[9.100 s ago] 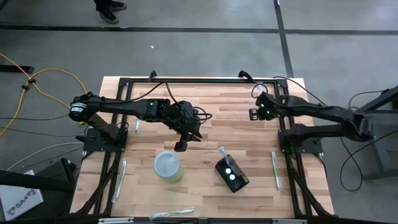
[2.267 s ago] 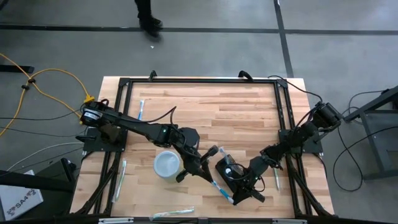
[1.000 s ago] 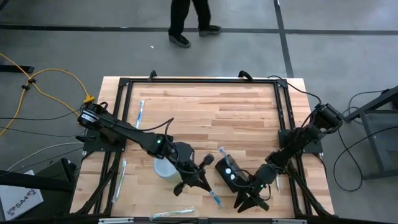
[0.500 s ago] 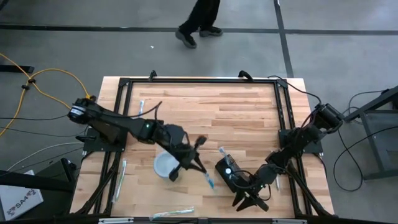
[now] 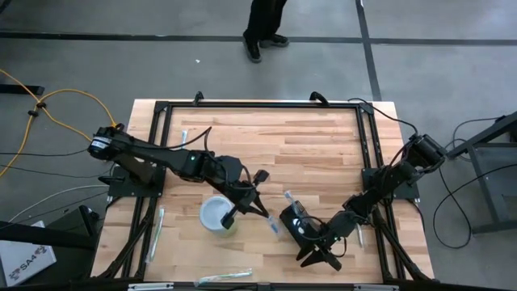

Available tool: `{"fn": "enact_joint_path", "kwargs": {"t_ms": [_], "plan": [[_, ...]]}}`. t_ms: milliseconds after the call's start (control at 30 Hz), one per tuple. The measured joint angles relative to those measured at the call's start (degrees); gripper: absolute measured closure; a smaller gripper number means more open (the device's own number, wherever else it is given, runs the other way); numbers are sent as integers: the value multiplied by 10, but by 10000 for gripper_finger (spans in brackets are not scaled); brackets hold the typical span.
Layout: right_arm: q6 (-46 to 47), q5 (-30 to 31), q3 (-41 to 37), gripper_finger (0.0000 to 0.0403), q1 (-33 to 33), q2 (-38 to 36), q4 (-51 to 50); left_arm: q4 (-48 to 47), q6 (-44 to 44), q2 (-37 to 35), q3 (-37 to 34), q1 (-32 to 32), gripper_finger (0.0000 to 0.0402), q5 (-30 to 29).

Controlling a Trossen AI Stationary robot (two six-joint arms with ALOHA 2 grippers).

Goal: Pick & Place toothbrushing station
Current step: Put the right blue toothbrush into the black mesh organizer

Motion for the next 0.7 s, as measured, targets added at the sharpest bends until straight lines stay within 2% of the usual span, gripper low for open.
{"fn": "enact_joint_path", "kwargs": {"t_ms": [300,500,600,700], "plan": [[-15,29,0,290,0,-1,-4,-13,-8,-14,0,0,401,0],[-52,42,0,290,4,-49,-8,-21,-16,-21,0,0,401,0],[-74,53,0,290,17,-88,-45,-20,-17,-22,0,0,401,0],[-75,99,0,290,34,-130,-123,-20,-17,-22,0,0,401,-1]]}}
